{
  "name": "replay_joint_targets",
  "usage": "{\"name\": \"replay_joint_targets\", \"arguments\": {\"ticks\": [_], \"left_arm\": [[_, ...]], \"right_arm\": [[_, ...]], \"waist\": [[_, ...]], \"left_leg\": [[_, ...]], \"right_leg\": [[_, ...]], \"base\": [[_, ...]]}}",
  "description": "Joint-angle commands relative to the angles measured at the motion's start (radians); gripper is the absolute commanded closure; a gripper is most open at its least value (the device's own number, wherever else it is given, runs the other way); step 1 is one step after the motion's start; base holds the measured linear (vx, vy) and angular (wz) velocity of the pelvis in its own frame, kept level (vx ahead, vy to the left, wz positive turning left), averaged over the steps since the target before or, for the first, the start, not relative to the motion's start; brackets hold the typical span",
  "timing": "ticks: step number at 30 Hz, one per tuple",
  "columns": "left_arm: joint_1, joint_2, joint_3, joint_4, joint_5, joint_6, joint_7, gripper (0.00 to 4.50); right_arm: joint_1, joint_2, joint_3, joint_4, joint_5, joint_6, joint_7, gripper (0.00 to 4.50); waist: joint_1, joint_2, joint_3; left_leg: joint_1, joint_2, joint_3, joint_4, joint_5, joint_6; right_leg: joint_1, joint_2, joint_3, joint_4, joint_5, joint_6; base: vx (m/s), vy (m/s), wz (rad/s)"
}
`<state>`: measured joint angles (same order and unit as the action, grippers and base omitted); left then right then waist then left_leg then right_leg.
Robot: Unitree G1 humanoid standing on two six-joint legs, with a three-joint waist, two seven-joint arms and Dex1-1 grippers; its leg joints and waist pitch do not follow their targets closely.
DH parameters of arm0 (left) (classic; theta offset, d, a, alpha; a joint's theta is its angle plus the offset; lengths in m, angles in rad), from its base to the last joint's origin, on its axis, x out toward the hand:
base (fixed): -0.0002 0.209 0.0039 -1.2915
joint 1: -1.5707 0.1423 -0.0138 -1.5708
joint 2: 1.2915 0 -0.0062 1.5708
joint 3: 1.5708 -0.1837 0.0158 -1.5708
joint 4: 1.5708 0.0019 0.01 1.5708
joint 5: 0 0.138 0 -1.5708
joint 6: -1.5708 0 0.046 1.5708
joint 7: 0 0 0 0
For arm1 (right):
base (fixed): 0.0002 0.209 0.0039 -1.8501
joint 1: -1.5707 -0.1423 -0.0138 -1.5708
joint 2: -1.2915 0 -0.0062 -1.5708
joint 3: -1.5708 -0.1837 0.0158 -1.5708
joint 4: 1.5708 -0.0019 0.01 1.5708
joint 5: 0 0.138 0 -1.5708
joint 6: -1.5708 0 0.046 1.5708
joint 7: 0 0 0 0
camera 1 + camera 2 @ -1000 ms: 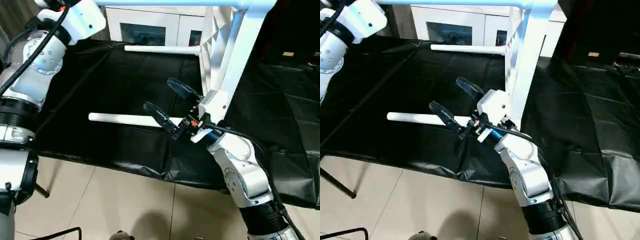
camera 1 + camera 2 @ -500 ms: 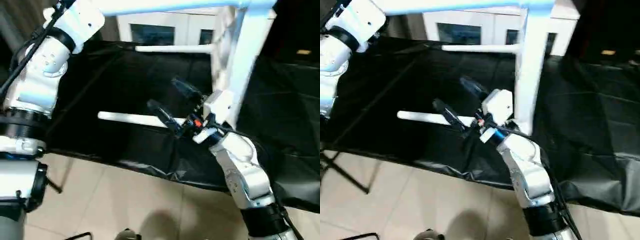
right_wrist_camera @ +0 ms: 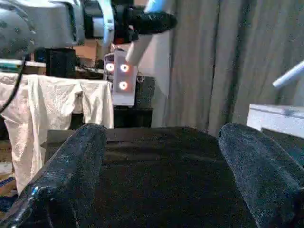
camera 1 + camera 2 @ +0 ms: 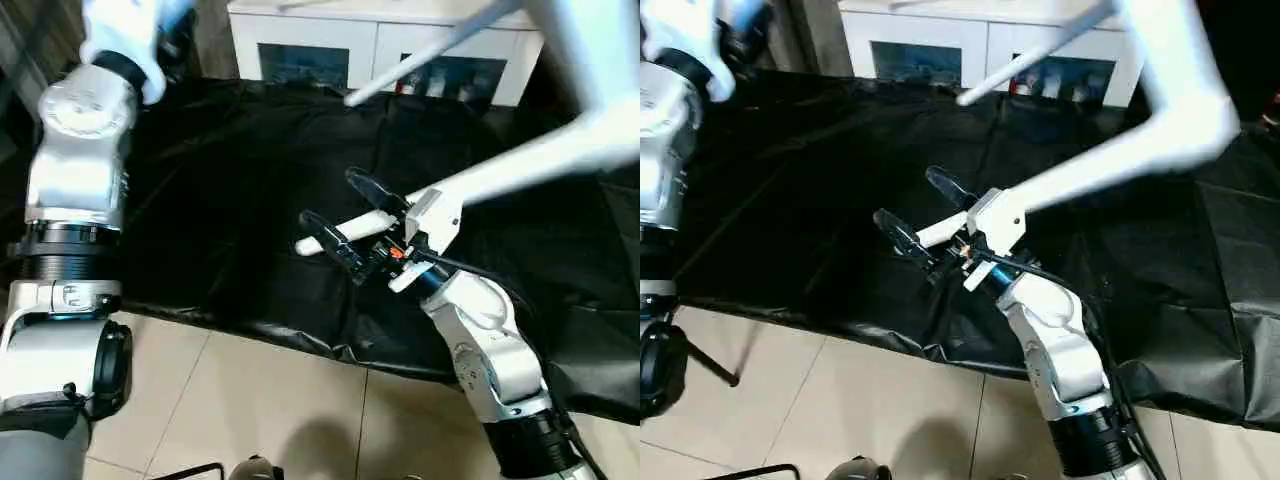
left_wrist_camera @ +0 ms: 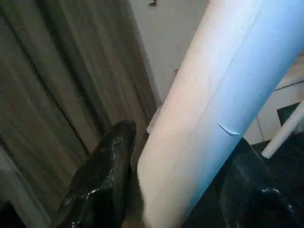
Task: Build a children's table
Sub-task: Flip table
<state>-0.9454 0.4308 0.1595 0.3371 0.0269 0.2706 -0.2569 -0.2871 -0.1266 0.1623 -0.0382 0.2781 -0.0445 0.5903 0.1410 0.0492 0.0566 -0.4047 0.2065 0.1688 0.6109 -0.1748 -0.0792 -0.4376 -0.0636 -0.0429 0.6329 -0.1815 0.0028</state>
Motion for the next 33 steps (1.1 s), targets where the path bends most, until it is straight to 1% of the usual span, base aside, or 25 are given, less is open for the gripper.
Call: {"name": "replay_joint_targets", "arguments": {"ticks": [1, 2, 3, 4, 5, 6, 7, 8, 10, 12, 14, 15, 16, 18, 21, 23, 25, 26, 27, 28, 29, 30, 31, 32, 33], "left_arm": [[0.01, -0.031, 0.139, -0.09, -0.135, 0.058, 0.062, 2.28], [0.014, -0.034, 0.142, -0.095, -0.137, 0.061, 0.065, 2.28], [0.036, -0.047, 0.162, -0.127, -0.149, 0.082, 0.081, 2.28], [0.04, -0.05, 0.166, -0.134, -0.152, 0.087, 0.085, 2.28], [0.066, -0.062, 0.184, -0.173, -0.163, 0.11, 0.103, 2.28], [0.067, -0.063, 0.185, -0.175, -0.164, 0.112, 0.104, 2.28], [0.077, -0.07, 0.195, -0.191, -0.172, 0.121, 0.113, 2.28], [0.083, -0.074, 0.2, -0.203, -0.174, 0.127, 0.116, 2.28], [0.087, -0.079, 0.205, -0.216, -0.176, 0.135, 0.122, 2.28], [0.09, -0.083, 0.211, -0.238, -0.179, 0.155, 0.127, 2.28], [0.09, -0.083, 0.212, -0.241, -0.18, 0.158, 0.128, 2.28], [0.094, -0.081, 0.209, -0.251, -0.178, 0.163, 0.127, 2.28], [0.094, -0.081, 0.209, -0.251, -0.178, 0.163, 0.127, 2.28], [0.099, -0.079, 0.206, -0.266, -0.181, 0.175, 0.126, 2.31], [0.099, -0.079, 0.203, -0.273, -0.186, 0.18, 0.125, 2.37], [0.103, -0.076, 0.196, -0.283, -0.186, 0.184, 0.122, 2.41], [0.106, -0.076, 0.195, -0.286, -0.185, 0.185, 0.118, 2.44], [0.11, -0.075, 0.195, -0.292, -0.183, 0.192, 0.119, 2.46], [0.111, -0.075, 0.195, -0.294, -0.183, 0.193, 0.119, 2.46], [0.112, -0.075, 0.196, -0.295, -0.183, 0.195, 0.12, 2.48], [0.112, -0.075, 0.196, -0.296, -0.184, 0.196, 0.12, 2.5], [0.113, -0.074, 0.197, -0.297, -0.185, 0.197, 0.12, 2.5], [0.113, -0.073, 0.198, -0.297, -0.186, 0.198, 0.12, 2.52], [0.113, -0.073, 0.198, -0.297, -0.186, 0.198, 0.12, 2.52], [0.118, -0.071, 0.196, -0.3, -0.184, 0.198, 0.12, 2.52]], "right_arm": [[0.035, 0.01, -0.056, -0.016, 0.016, 0.015, -0.062, 0.08], [0.038, 0.012, -0.063, -0.015, 0.02, 0.016, -0.067, 0.02], [0.057, 0.023, -0.099, -0.006, 0.04, 0.018, -0.099, 0.01], [0.061, 0.025, -0.106, -0.005, 0.044, 0.018, -0.106, 0.01], [0.089, 0.026, -0.139, 0.012, 0.061, 0.002, -0.117, 0.0], [0.09, 0.025, -0.14, 0.013, 0.061, 0.001, -0.116, 0.0], [0.103, 0.021, -0.149, 0.02, 0.064, -0.014, -0.114, 0.0], [0.117, 0.026, -0.163, 0.026, 0.077, -0.027, -0.115, 0.0], [0.133, 0.031, -0.174, 0.031, 0.081, -0.046, -0.115, 0.0], [0.162, 0.042, -0.193, 0.045, 0.075, -0.089, -0.124, 0.0], [0.165, 0.047, -0.199, 0.049, 0.075, -0.094, -0.131, 0.0], [0.149, 0.056, -0.221, 0.074, 0.045, -0.113, -0.184, 0.0], [0.149, 0.056, -0.221, 0.074, 0.045, -0.113, -0.184, 0.0], [0.121, 0.063, -0.245, 0.103, 0.006, -0.12, -0.254, 0.0], [0.053, 0.06, -0.246, 0.161, 0.003, -0.083, -0.273, 0.0], [-0.016, 0.071, -0.245, 0.223, 0.044, -0.059, -0.243, 0.0], [-0.04, 0.073, -0.244, 0.247, 0.057, -0.051, -0.228, 0.0], [-0.104, 0.081, -0.244, 0.31, 0.092, -0.019, -0.183, 0.0], [-0.115, 0.082, -0.244, 0.321, 0.098, -0.013, -0.172, 0.0], [-0.131, 0.081, -0.242, 0.34, 0.104, -0.007, -0.154, 0.0], [-0.142, 0.081, -0.24, 0.354, 0.105, -0.004, -0.142, 0.0], [-0.161, 0.079, -0.241, 0.384, 0.102, -0.011, -0.129, 0.0], [-0.179, 0.078, -0.244, 0.414, 0.093, -0.02, -0.125, 0.28], [-0.179, 0.078, -0.244, 0.414, 0.093, -0.02, -0.125, 0.35], [-0.227, 0.086, -0.27, 0.49, 0.119, -0.018, -0.11, 0.35]], "waist": [[-0.004, -0.02, -0.094], [-0.002, -0.016, -0.092], [-0.002, -0.019, -0.094], [-0.002, -0.019, -0.092], [-0.004, -0.018, -0.09], [-0.004, -0.024, -0.087], [-0.003, -0.021, -0.088], [-0.005, -0.026, -0.085], [-0.007, -0.025, -0.083], [-0.008, -0.026, -0.083], [-0.009, -0.027, -0.084], [-0.009, -0.029, -0.084], [-0.009, -0.029, -0.084], [-0.01, -0.031, -0.083], [-0.011, -0.031, -0.082], [-0.011, -0.031, -0.083], [-0.011, -0.029, -0.084], [-0.01, -0.032, -0.085], [-0.014, -0.031, -0.086], [-0.015, -0.034, -0.085], [-0.016, -0.032, -0.085], [-0.018, -0.033, -0.086], [-0.017, -0.032, -0.087], [-0.017, -0.032, -0.087], [-0.016, -0.034, -0.086]], "left_leg": [[0.015, 0.004, 0.001, -0.048, -0.026, 0.047], [0.014, 0.005, 0.0, -0.048, -0.035, 0.055], [0.015, 0.005, 0.001, -0.048, -0.044, 0.06], [0.016, 0.005, 0.002, -0.048, -0.051, 0.062], [0.015, 0.006, 0.002, -0.05, -0.065, 0.063], [0.015, 0.007, 0.002, -0.051, -0.082, 0.064], [0.016, 0.008, 0.002, -0.051, -0.088, 0.061], [0.016, 0.007, 0.003, -0.052, -0.101, 0.059], [0.018, 0.008, 0.002, -0.055, -0.123, 0.052], [0.018, 0.01, 0.0, -0.056, -0.117, 0.044], [0.019, 0.01, 0.0, -0.056, -0.104, 0.043], [0.018, 0.01, -0.001, -0.056, -0.087, 0.047], [0.019, 0.01, -0.001, -0.055, -0.081, 0.045], [0.02, 0.007, 0.001, -0.055, -0.082, 0.044], [0.022, 0.005, 0.002, -0.055, -0.096, 0.036], [0.021, 0.006, 0.001, -0.055, -0.097, 0.036], [0.021, 0.008, 0.001, -0.054, -0.095, 0.038], [0.021, 0.008, 0.002, -0.053, -0.085, 0.042], [0.018, 0.007, -0.001, -0.054, -0.077, 0.047], [0.018, 0.007, 0.0, -0.053, -0.076, 0.048], [0.017, 0.008, 0.001, -0.052, -0.071, 0.048], [0.017, 0.007, 0.001, -0.051, -0.062, 0.05], [0.02, 0.008, 0.001, -0.05, -0.064, 0.052], [0.02, 0.008, 0.003, -0.049, -0.059, 0.053], [0.02, 0.008, 0.004, -0.049, -0.056, 0.054]], "right_leg": [[0.072, -0.051, 0.034, -0.042, 0.097, -0.215], [0.07, -0.053, 0.034, -0.042, 0.088, -0.224], [0.073, -0.055, 0.033, -0.043, 0.068, -0.221], [0.068, -0.054, 0.034, -0.045, 0.054, -0.22], [0.069, -0.054, 0.033, -0.048, 0.027, -0.219], [0.069, -0.055, 0.032, -0.052, -0.013, -0.213], [0.068, -0.055, 0.032, -0.053, -0.028, -0.211], [0.066, -0.054, 0.032, -0.058, -0.059, -0.201], [0.063, -0.055, 0.032, -0.063, -0.103, -0.186], [0.063, -0.054, 0.032, -0.062, -0.092, -0.183], [0.063, -0.053, 0.031, -0.058, -0.059, -0.188], [0.063, -0.052, 0.031, -0.056, -0.03, -0.194], [0.062, -0.051, 0.03, -0.054, -0.022, -0.196], [0.062, -0.05, 0.031, -0.055, -0.018, -0.201], [0.064, -0.05, 0.031, -0.055, -0.034, -0.197], [0.066, -0.052, 0.031, -0.054, -0.036, -0.194], [0.066, -0.053, 0.031, -0.052, -0.024, -0.196], [0.066, -0.052, 0.031, -0.051, -0.005, -0.197], [0.07, -0.052, 0.029, -0.047, 0.01, -0.21], [0.069, -0.052, 0.028, -0.048, 0.01, -0.213], [0.069, -0.054, 0.029, -0.047, 0.015, -0.22], [0.069, -0.054, 0.029, -0.045, 0.027, -0.222], [0.068, -0.055, 0.029, -0.045, 0.028, -0.226], [0.067, -0.054, 0.029, -0.045, 0.033, -0.233], [0.067, -0.053, 0.029, -0.045, 0.035, -0.233]], "base": [[0.0, 0.0, 0.0], [0.0, 0.0, 0.0], [0.0, 0.0, 0.0], [0.0, 0.0, 0.0], [0.0, 0.0, 0.0], [0.0, 0.0, 0.0], [0.0, 0.0, 0.0], [0.0, 0.0, 0.0], [0.0, 0.0, 0.0], [0.0, 0.0, 0.0], [0.0, 0.0, 0.0], [0.0, 0.0, 0.0], [0.0, 0.0, 0.0], [0.0, 0.0, 0.0], [0.0, 0.0, 0.0], [0.0, 0.0, 0.0], [0.0, 0.0, 0.0], [0.0, 0.0, 0.0], [0.0, 0.0, 0.0], [0.0, 0.0, 0.0], [0.0, 0.0, 0.0], [0.0, 0.0, 0.0], [0.0, 0.0, 0.0], [0.0, 0.0, 0.0], [0.0, 0.0, 0.0]]}}
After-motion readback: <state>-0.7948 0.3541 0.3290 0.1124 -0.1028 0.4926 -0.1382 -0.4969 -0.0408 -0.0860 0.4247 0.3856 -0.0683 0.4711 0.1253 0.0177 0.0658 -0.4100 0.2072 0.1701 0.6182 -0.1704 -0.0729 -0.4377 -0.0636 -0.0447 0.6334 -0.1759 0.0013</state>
